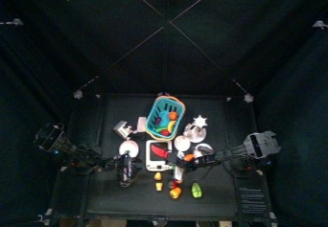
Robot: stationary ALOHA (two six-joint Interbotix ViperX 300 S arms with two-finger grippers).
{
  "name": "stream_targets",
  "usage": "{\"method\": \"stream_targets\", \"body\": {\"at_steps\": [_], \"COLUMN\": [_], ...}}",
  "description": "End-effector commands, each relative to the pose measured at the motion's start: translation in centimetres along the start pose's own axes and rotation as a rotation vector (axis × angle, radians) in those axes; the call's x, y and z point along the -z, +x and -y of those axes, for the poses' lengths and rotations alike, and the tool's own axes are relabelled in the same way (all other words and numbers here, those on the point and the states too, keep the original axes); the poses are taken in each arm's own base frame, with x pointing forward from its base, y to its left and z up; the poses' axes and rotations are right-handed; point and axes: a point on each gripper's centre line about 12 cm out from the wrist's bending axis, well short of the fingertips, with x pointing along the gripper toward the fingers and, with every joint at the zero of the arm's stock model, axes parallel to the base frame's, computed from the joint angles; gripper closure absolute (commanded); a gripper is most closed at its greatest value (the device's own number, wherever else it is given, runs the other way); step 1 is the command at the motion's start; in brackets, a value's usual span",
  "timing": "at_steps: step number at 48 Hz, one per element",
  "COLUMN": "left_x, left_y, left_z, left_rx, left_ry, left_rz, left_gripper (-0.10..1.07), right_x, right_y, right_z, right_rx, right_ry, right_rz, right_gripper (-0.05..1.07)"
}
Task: Grab corn top
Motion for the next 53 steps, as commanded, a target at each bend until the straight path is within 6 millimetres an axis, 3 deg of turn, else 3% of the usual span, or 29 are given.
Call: {"method": "stream_targets", "body": {"at_steps": [1,10,25,53], "left_x": [-1.6,-2.8,-1.3,-1.5], "left_y": [-0.4,-2.1,-4.6,-4.6], "left_z": [-0.8,-2.5,-3.5,-2.5], "left_rx": [-0.019,-0.042,-0.009,0.075], "left_ry": [-0.024,-0.066,-0.078,-0.002], "left_rz": [0.058,0.107,0.063,0.056], "left_gripper": [0.26,0.26,0.26,0.26], "right_x": [-1.2,-1.4,-1.3,0.2], "right_y": [0.5,2.0,3.5,5.1], "right_z": [-1.3,-1.8,-3.1,-3.0], "right_rx": [-0.022,0.005,0.024,0.074], "right_ry": [-0.007,-0.015,0.023,0.068], "right_rz": [0.026,0.022,0.01,-0.035], "right_gripper": [0.22,0.22,0.22,0.22]}}
